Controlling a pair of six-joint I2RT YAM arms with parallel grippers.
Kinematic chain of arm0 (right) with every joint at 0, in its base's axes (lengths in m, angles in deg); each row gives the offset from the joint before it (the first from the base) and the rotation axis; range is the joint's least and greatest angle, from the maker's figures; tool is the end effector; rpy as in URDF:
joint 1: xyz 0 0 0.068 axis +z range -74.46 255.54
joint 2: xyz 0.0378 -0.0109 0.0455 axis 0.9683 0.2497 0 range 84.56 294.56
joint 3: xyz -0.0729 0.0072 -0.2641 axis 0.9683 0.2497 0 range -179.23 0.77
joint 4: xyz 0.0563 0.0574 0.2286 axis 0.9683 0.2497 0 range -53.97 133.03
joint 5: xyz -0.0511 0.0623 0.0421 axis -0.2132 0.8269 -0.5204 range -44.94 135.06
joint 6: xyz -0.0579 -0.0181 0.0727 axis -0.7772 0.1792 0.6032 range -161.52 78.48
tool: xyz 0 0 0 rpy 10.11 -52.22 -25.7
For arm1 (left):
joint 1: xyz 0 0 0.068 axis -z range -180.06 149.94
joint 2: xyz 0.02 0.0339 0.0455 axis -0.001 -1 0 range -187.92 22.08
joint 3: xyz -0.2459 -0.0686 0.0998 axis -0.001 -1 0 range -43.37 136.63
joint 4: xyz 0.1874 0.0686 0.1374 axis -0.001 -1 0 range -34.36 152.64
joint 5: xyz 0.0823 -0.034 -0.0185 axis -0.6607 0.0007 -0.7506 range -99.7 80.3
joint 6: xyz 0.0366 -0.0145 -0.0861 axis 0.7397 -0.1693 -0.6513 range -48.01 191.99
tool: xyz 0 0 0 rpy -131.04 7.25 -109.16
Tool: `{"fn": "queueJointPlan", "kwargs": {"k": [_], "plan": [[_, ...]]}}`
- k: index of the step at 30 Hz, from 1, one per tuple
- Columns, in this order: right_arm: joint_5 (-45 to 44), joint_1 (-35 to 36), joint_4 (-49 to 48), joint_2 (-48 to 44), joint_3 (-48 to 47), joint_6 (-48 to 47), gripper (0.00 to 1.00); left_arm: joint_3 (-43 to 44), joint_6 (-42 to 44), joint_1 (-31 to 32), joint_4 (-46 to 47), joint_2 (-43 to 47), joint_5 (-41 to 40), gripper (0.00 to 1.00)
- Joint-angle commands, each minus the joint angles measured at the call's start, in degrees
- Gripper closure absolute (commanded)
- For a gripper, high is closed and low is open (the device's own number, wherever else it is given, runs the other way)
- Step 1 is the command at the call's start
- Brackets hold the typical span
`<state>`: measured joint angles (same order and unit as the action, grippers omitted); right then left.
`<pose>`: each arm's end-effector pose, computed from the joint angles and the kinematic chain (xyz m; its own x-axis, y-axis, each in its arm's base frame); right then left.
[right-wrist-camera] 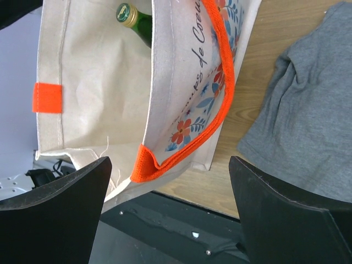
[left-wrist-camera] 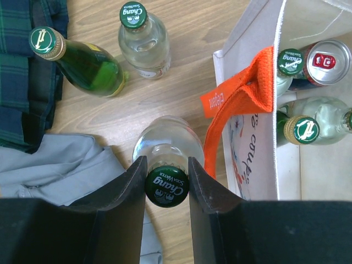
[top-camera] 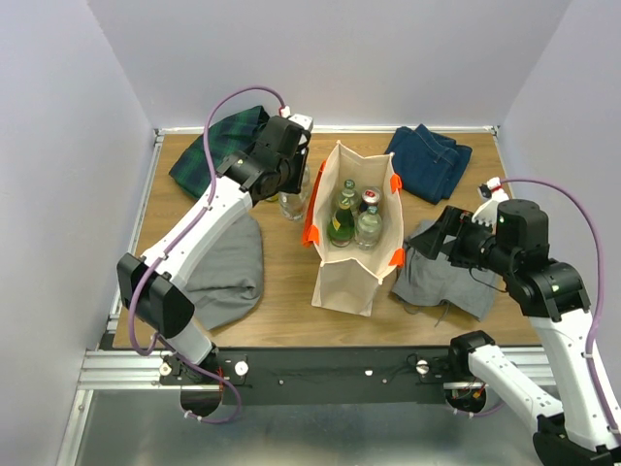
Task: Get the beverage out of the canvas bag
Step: Place the drink at the center of the board.
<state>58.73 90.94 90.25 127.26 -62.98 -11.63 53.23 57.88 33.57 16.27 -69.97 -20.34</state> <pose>0.1340 0.0579 0.3441 -0.6809 0.3147 -0.6613 -0.1262 0.8390 0.5293 0.3138 -0.1898 0.3508 -0.6433 0.1401 -0.7527 0.2814 0.9576 -0.0622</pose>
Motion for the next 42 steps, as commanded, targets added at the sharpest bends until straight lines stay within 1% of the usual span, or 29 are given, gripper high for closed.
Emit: {"fn": "queueJointPlan", "kwargs": {"k": [1,12,17,24,29,32,37,42], "plan": [[-2.0,0.2,1.9,-0.6,-1.8,-0.9,0.04,-0.3,0.8,-0.8,8.1,0.5,0.9,1.0],[-2.2,0.2,1.4,0.1,-2.0,-1.0,0.04,-1.5,0.8,-1.9,9.3,-0.8,1.7,1.0],[-2.7,0.2,1.9,-0.3,-2.7,-0.9,0.04,-3.7,0.2,-2.0,11.7,-0.9,2.5,1.0],[-2.4,0.2,1.5,-0.4,-2.0,-1.3,0.04,-3.8,0.1,-2.0,12.2,-2.3,2.6,1.0],[-2.5,0.2,1.9,-0.9,-1.6,-1.4,0.03,-4.1,0.3,-2.2,13.8,-3.0,1.7,1.0],[-2.7,0.2,1.9,-0.7,-1.7,-1.6,0.03,-2.7,0.3,-2.3,12.7,-4.1,-0.1,1.0],[-2.2,0.2,1.4,-0.7,-1.6,-1.2,0.03,-3.0,0.0,-2.8,13.0,-4.7,-1.6,1.0],[-2.2,0.2,1.3,-0.7,-1.5,-1.1,0.03,-3.6,0.0,-4.2,13.9,-5.5,-1.3,1.0]]}}
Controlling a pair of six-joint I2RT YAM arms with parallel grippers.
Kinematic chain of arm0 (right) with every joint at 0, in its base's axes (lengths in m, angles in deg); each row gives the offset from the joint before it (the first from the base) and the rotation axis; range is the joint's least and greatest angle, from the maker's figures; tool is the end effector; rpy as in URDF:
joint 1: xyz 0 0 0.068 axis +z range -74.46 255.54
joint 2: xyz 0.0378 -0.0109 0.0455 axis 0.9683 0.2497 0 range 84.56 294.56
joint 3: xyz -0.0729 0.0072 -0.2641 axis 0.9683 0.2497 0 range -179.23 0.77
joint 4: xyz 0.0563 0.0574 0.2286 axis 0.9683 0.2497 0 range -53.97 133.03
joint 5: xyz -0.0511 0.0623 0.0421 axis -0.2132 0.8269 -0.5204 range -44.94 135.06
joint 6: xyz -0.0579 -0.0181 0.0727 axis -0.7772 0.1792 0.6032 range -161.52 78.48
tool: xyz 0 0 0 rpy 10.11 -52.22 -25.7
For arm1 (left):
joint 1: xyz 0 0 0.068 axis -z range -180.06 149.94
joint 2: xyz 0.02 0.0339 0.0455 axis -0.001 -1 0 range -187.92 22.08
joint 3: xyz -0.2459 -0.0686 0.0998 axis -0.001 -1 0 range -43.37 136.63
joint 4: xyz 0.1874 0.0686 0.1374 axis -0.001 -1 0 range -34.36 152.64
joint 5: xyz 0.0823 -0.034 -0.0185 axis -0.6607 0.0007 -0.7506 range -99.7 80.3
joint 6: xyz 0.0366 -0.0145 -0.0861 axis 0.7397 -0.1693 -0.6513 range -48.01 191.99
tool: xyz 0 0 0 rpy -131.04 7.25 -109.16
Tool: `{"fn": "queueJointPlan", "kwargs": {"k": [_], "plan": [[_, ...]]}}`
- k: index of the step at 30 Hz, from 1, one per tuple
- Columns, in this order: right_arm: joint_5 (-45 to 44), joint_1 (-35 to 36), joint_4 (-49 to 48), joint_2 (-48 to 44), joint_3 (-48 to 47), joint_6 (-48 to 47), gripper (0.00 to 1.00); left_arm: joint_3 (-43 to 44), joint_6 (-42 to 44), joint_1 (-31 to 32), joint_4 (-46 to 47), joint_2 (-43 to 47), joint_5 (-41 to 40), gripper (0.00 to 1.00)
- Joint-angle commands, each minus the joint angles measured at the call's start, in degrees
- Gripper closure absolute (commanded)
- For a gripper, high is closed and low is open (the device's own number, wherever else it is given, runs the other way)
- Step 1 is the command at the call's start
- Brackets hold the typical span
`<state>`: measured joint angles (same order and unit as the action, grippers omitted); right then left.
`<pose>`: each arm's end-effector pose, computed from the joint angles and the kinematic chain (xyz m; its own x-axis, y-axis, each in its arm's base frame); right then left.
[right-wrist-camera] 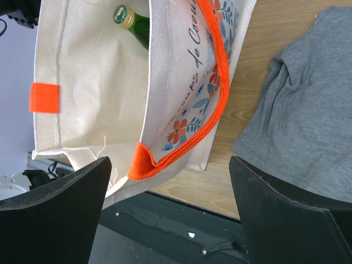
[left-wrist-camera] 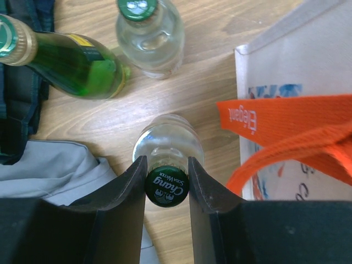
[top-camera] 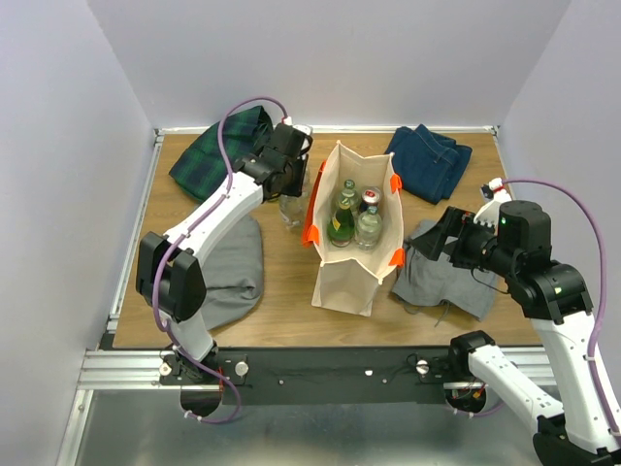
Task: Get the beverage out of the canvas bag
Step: Place the drink at the center of the board.
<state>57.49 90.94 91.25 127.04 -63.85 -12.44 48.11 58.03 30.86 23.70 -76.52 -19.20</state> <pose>0.1317 0.0554 0.3469 -0.6704 0.3077 -0.6752 -0.1228 0.8514 0.5100 0.3503 -0.1934 0.2935 -0.6981 0.1408 -0.7020 0.2474 0.9675 -0.0520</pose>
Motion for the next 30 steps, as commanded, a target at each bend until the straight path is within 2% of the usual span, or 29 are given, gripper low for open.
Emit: {"fn": "queueJointPlan", "kwargs": {"k": [1,17,30], "plan": [[-0.9,0.2,0.4,-0.4,-0.6,-0.3,0.03,1.4,-0.2,-1.7,6.6,0.8,-2.5,1.0],[0.3,0.2,-2.0,1.3,0.3,-0.2,0.03,-1.7,-0.3,-5.1,10.9,0.6,-5.4,1.0],[0.4,0.2,-2.5,1.6,0.7,-0.1,0.03,-2.7,0.0,-5.4,12.7,0.1,-6.9,1.0]]}}
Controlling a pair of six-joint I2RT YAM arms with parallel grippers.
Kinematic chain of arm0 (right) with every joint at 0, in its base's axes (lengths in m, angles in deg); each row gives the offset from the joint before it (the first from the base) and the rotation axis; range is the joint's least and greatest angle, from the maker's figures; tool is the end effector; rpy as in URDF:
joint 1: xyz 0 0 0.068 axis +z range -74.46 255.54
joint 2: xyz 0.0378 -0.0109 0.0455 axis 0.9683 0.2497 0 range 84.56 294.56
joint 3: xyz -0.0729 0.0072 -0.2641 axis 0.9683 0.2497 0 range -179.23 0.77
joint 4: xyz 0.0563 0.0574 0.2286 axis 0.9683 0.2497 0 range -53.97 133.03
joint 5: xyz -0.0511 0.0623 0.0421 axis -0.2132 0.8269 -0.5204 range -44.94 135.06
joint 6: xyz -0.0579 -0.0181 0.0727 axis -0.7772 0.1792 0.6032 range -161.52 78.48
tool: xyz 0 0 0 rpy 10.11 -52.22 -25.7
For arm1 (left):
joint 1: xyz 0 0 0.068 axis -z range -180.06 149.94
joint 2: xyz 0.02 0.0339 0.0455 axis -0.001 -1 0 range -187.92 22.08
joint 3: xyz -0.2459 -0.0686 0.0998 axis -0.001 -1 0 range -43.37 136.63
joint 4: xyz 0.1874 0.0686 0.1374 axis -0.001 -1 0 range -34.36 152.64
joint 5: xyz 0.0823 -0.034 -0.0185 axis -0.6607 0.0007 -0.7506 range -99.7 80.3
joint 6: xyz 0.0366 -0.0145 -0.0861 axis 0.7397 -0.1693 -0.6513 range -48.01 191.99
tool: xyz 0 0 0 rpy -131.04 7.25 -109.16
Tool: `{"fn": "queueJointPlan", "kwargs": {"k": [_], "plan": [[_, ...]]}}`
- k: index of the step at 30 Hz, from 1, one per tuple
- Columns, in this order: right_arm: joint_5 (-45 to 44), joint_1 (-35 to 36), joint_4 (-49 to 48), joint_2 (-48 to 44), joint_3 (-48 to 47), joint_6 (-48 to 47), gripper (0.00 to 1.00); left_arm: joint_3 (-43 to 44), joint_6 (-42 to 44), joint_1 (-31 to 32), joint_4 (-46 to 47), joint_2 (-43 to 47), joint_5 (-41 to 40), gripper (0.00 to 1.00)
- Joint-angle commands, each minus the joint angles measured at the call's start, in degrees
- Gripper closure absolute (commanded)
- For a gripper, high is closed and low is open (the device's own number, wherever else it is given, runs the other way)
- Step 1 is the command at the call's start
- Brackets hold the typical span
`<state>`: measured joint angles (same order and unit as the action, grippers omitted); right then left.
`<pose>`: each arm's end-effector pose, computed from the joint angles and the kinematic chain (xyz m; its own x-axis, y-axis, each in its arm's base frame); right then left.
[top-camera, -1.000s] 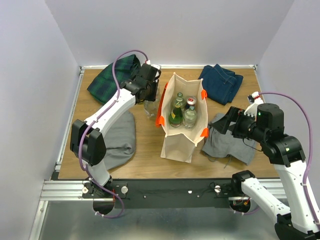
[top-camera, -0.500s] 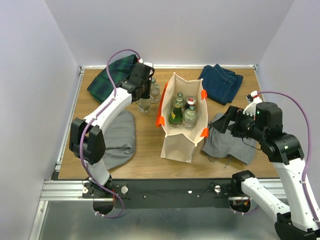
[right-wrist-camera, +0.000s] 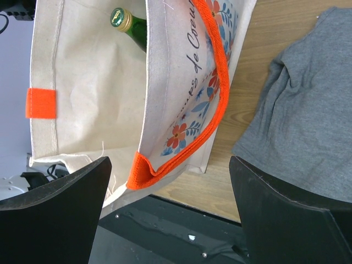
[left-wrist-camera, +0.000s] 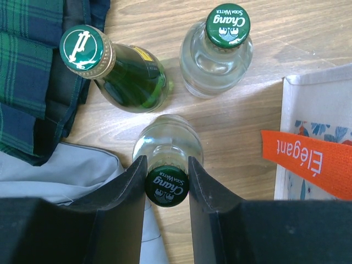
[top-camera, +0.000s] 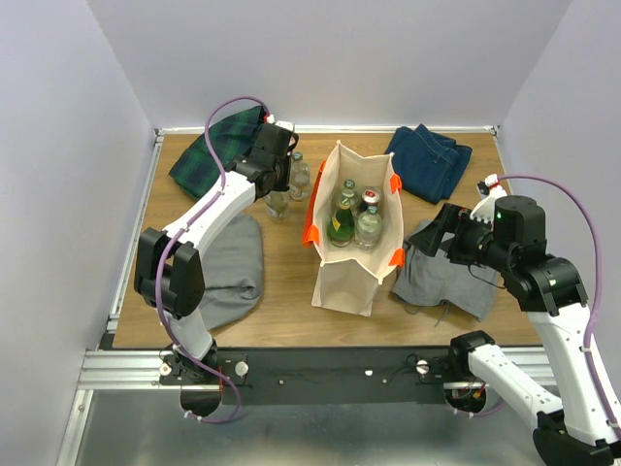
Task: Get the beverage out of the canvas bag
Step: Place the drink at the center of the board.
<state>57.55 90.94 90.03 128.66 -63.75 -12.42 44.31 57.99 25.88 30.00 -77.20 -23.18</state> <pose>0.1399 0.0578 0.3456 -0.6765 0.3062 -0.6698 -0.1190 0.8521 0.5097 0.3751 -0.1604 0.2793 -0.6754 0.0669 -0.7344 0.1152 0.9932 -0.0155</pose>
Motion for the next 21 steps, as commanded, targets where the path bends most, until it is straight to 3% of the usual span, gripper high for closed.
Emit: {"fn": "queueJointPlan", "kwargs": {"k": [1,21], "plan": [[0.3,0.2,-1.2,-0.1,0.7,0.0,0.03,1.0,0.0,-0.5,6.5,0.7,-3.0,1.0],[-0.1,0.2,-1.1,-0.2,1.0,0.2,0.03,-2.3,-2.2,-1.8,9.9,0.2,-1.1,1.0]]}}
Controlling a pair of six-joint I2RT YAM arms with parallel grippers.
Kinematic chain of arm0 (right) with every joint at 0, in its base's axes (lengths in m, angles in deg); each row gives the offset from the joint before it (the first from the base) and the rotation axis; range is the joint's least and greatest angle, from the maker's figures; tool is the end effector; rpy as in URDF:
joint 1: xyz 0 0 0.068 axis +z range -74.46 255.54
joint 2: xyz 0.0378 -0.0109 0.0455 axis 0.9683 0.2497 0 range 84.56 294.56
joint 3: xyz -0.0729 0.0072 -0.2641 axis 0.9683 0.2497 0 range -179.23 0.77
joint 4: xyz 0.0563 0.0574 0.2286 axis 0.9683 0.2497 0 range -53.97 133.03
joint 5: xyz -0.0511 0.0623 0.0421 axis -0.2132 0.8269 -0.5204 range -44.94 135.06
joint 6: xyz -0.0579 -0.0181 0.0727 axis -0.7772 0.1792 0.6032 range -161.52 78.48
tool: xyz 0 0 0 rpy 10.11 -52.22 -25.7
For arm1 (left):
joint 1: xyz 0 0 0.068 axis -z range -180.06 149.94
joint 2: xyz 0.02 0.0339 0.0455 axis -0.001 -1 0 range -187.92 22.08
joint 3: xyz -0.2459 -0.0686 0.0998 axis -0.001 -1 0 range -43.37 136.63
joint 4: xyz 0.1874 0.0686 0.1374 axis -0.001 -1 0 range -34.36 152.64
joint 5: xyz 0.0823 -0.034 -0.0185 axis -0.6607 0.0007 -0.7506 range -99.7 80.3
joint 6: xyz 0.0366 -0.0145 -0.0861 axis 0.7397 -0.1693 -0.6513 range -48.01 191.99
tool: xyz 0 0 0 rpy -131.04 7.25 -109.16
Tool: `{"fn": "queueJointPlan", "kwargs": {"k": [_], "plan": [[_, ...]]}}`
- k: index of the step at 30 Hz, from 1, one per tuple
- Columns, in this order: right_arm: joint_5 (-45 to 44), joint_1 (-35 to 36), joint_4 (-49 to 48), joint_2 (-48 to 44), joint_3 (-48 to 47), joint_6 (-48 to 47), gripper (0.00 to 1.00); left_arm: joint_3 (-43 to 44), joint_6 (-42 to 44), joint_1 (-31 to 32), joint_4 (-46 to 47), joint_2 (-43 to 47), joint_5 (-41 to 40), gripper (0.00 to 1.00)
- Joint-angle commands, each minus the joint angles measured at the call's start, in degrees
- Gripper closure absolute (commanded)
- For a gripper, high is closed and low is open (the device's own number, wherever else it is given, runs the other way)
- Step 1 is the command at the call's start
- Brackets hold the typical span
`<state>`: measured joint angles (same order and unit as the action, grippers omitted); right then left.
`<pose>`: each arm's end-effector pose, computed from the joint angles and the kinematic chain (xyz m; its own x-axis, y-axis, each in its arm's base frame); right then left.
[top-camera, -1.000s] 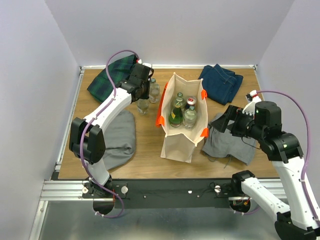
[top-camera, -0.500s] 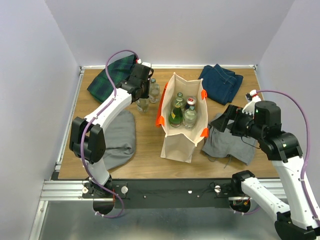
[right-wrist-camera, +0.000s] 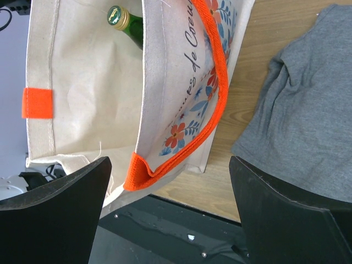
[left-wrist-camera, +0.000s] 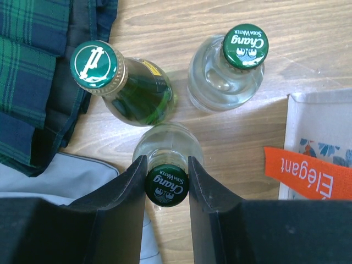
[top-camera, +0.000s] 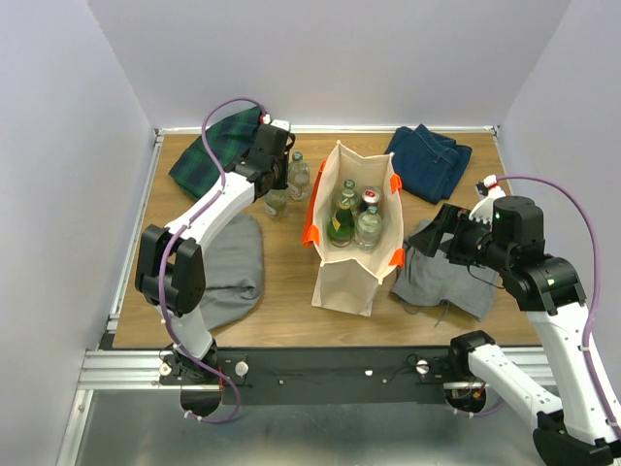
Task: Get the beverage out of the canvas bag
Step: Place the drink at the center of the board.
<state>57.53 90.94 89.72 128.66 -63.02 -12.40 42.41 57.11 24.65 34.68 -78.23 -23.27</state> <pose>0.1409 0.0580 0.3422 -0.6811 0.3053 -0.6655 -0.1149 0.8531 0.5090 0.3861 -0.1557 0.2701 -0.6571 0.0276 -0.7533 0.0832 0.9959 -0.0361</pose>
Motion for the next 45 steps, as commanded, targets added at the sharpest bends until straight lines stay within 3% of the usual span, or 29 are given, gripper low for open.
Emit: {"fn": "queueJointPlan", "kwargs": {"k": [1,11,13,15,19,29,35,37,42,45], "plan": [[-0.1,0.2,-0.8,-0.2,0.2,0.1,0.03,-0.4,-1.4,-0.7,5.3,1.3,-0.8,1.0],[0.0,0.2,-0.8,-0.5,0.2,0.5,0.03,-1.1,-2.6,-1.2,3.6,1.3,1.0,0.99],[-0.1,0.2,-0.8,-0.5,0.4,0.5,0.03,-1.6,-3.1,-1.2,3.4,1.6,0.8,0.91],[0.1,0.2,-0.9,-0.5,0.5,0.4,0.03,-2.0,-3.1,-1.3,3.4,2.0,0.7,0.9],[0.1,0.2,-1.0,-0.5,0.6,0.5,0.03,-2.1,-3.4,-1.2,2.9,1.8,0.6,0.78],[0.2,0.2,-0.8,-0.9,0.5,0.7,0.04,-1.9,-3.6,-1.4,2.3,1.7,0.3,0.76],[0.3,0.2,-1.0,-1.1,0.7,0.8,0.03,-1.4,-3.4,-1.5,1.3,1.6,-0.1,0.7],[0.4,0.2,-1.2,-1.0,0.8,0.7,0.03,-1.2,-3.4,-1.6,1.0,1.6,-0.5,0.62],[1.2,0.2,-1.9,-0.7,1.1,0.6,0.03,-1.3,-3.2,-1.6,0.5,1.7,-0.9,0.62],[1.6,0.2,-2.5,-0.6,1.7,0.6,0.03,-1.0,-3.2,-1.6,0.1,1.6,-1.1,0.56]]}}
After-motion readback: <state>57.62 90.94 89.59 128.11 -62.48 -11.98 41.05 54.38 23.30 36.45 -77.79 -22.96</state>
